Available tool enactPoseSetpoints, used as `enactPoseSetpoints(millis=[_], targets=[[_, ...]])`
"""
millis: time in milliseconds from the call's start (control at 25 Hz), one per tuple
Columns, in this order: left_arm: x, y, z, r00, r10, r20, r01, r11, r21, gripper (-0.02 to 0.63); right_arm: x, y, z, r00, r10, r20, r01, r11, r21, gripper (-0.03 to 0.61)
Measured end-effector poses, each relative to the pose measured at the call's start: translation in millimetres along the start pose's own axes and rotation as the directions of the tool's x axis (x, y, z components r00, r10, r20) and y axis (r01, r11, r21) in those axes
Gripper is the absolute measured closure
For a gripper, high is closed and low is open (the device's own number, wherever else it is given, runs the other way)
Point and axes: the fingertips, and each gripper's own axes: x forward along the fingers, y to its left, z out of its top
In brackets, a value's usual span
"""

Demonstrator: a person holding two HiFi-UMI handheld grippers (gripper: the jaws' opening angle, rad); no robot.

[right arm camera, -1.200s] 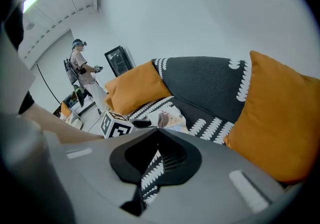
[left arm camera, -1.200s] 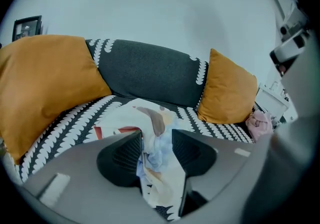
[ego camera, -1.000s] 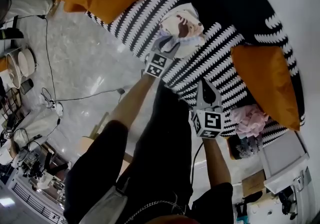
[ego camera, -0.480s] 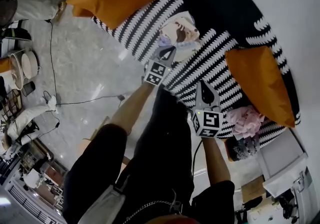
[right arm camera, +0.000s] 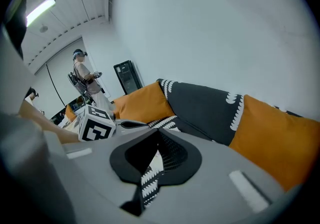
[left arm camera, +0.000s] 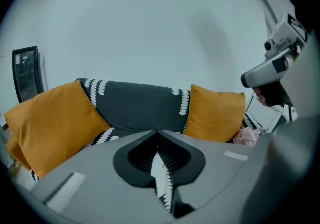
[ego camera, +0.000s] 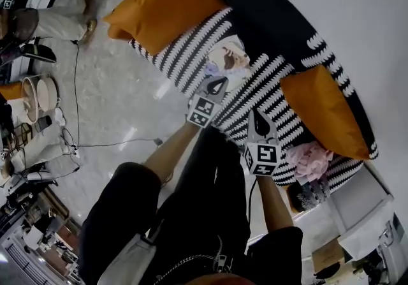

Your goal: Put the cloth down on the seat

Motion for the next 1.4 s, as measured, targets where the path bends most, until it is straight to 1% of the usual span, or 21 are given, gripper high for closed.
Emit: enactPoseSetpoints(millis=[240,400,680,840,1080,1240,1400], targets=[[-24,-6,58,0.997,0.008,0.08,-0.01,1.0,0.027,0.604,-15,-5,25,0.999,-0.021,0.045,0.023,0.999,-0.037,0.575],[-49,-20,95,0.991,0.009,0.133,-0.014,0.999,0.038,0.604,-35,-1,45,0.997,-0.019,0.079,0.024,0.998,-0.063,0.575],[-95,-38,169,0.97,-0.012,0.245,-0.005,0.998,0.07,0.604,-66,14,101,0.983,-0.006,0.186,0.031,0.991,-0.132,0.575],[-114,-59,186,0.964,-0.039,0.262,0.013,0.995,0.1,0.604,-85,19,110,0.977,-0.002,0.211,0.032,0.99,-0.139,0.576],[-140,-82,212,0.956,-0.067,0.284,0.029,0.99,0.137,0.604,-112,32,125,0.972,0.008,0.237,0.038,0.982,-0.188,0.577],[-158,-92,224,0.954,-0.075,0.292,0.021,0.982,0.187,0.604,-129,40,133,0.966,0.004,0.258,0.046,0.982,-0.186,0.577],[-173,-100,235,0.949,-0.076,0.306,0.013,0.979,0.203,0.604,-143,46,140,0.958,0.001,0.286,0.07,0.969,-0.238,0.577]])
